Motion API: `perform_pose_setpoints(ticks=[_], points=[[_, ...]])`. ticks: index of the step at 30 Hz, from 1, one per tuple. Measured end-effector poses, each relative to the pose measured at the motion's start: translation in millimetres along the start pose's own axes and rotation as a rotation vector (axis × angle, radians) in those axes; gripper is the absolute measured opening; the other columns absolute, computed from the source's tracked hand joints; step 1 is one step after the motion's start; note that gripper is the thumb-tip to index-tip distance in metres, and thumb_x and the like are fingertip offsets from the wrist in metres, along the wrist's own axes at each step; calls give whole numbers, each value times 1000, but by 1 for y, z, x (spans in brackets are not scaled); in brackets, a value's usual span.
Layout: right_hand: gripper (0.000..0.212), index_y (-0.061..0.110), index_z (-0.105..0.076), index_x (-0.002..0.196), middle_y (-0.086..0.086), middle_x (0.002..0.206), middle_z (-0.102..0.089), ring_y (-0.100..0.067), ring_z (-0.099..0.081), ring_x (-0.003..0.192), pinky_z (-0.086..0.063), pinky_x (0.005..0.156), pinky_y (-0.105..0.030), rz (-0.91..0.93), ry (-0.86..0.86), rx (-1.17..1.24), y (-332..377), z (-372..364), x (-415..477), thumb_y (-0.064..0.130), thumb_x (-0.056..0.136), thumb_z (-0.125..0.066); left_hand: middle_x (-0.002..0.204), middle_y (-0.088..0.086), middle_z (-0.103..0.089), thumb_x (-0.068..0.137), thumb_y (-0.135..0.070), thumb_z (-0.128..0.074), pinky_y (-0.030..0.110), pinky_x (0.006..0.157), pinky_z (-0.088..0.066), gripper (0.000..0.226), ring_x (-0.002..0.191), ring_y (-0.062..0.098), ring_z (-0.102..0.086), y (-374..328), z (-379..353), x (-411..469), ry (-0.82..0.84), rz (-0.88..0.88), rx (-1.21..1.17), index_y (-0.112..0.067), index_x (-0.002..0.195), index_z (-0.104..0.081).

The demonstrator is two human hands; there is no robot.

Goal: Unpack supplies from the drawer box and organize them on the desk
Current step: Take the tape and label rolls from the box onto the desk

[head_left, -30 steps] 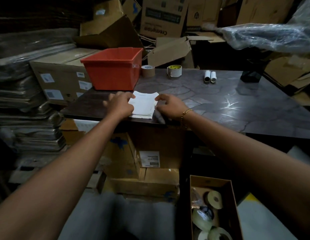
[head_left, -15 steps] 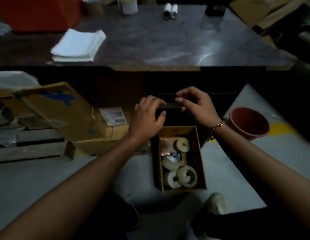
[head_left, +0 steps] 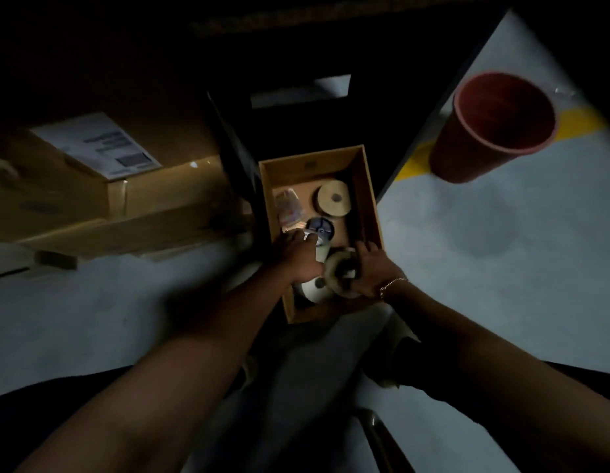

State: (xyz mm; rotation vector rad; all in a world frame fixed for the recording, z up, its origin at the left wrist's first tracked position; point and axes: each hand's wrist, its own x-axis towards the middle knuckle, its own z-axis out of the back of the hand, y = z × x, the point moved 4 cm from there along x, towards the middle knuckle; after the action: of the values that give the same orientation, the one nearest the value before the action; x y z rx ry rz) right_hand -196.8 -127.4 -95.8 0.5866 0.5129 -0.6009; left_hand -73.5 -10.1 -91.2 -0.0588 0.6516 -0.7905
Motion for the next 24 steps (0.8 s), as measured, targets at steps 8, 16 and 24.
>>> perform_pose_setpoints(ticks=[8, 16, 24], points=[[62, 1, -7, 152, -21, 159, -17, -38, -18, 145, -22, 112, -44, 11, -80, -526, -16, -58, 24, 28, 96, -16, 147, 13, -39, 78, -54, -62, 42, 111, -29, 70, 136, 35, -35, 0, -33, 61, 42, 18, 45, -21, 138, -45], [61, 5, -42, 143, -17, 134, -58, -34, -54, 122, -34, 92, -41, -10, -138, -628, -23, -69, 46, 35, 90, -50, 152, 16, -29, 77, -49, -69, 41, 112, -25, 85, 141, 35, -25, 14, -42, 84, 41, 131, -104, -17, 147, -31], [75, 22, -5, 154, -24, 144, -33, -39, -34, 130, -30, 105, -44, 40, -141, -464, -12, -51, 36, 44, 92, -40, 147, 14, -31, 64, -49, -76, 43, 108, -30, 94, 135, 39, -28, 13, -21, 55, -28, 43, -14, -20, 144, -35]])
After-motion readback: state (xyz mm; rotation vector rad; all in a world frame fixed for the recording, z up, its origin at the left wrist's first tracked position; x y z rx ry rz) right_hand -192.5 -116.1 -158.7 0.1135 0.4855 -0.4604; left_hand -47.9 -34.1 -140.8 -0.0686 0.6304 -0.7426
